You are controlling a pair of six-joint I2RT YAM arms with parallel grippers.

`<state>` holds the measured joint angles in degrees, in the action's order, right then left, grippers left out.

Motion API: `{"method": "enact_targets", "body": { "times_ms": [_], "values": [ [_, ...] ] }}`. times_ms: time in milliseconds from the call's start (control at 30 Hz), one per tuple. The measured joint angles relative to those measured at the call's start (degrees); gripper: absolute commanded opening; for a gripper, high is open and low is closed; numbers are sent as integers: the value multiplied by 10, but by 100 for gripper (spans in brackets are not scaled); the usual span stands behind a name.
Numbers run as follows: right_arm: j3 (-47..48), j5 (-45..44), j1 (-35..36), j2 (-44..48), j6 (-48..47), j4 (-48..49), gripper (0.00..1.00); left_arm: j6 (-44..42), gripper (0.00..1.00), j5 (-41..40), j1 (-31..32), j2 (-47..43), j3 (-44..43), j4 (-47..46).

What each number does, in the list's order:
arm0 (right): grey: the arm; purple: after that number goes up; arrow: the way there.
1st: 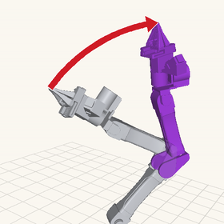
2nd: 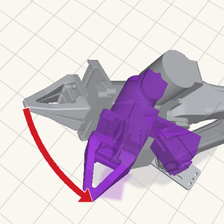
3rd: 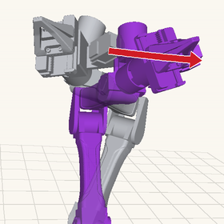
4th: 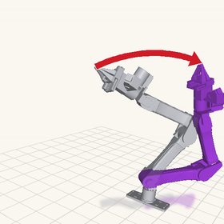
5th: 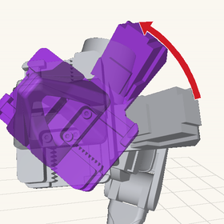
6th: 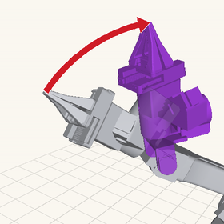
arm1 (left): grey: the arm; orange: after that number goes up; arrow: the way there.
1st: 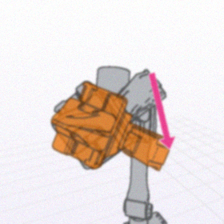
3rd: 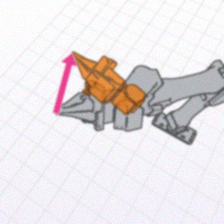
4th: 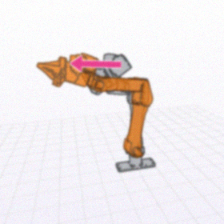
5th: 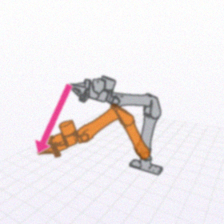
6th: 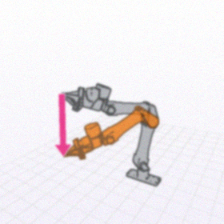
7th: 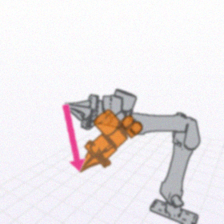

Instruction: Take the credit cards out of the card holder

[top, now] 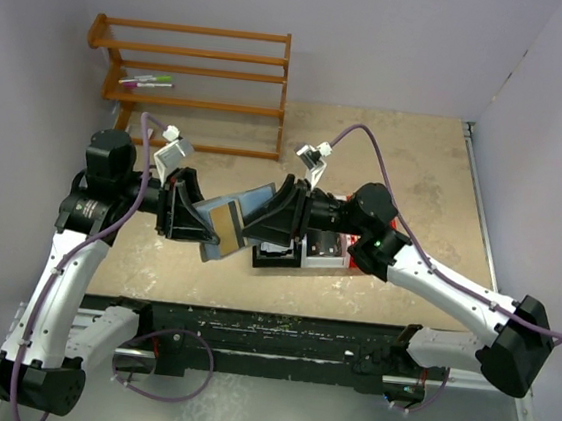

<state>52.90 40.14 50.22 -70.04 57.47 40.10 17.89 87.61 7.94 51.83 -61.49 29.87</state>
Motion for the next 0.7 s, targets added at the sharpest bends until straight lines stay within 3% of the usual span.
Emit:
{"method": "enact_targets", "body": {
  "times_ms": [100, 233, 333, 500, 700],
  "values": [
    [12, 2, 0, -1, -11, -26, 55, 0, 29, 0, -1, -2, 0, -2],
    [27, 6, -3, 0, -28, -61, 52, 0, 9, -8, -1, -14, 0, -5],
    [28, 15, -7, 2, -31, -72, 49, -1, 0, -10, -1, -19, 0, -8],
    [4, 35, -12, 0, 2, -18, 45, -6, 0, -9, 0, -21, 0, -15],
    [-6, 63, -18, -36, 60, 83, 24, -10, 0, -5, -1, -30, 0, -20]
  ]
}}
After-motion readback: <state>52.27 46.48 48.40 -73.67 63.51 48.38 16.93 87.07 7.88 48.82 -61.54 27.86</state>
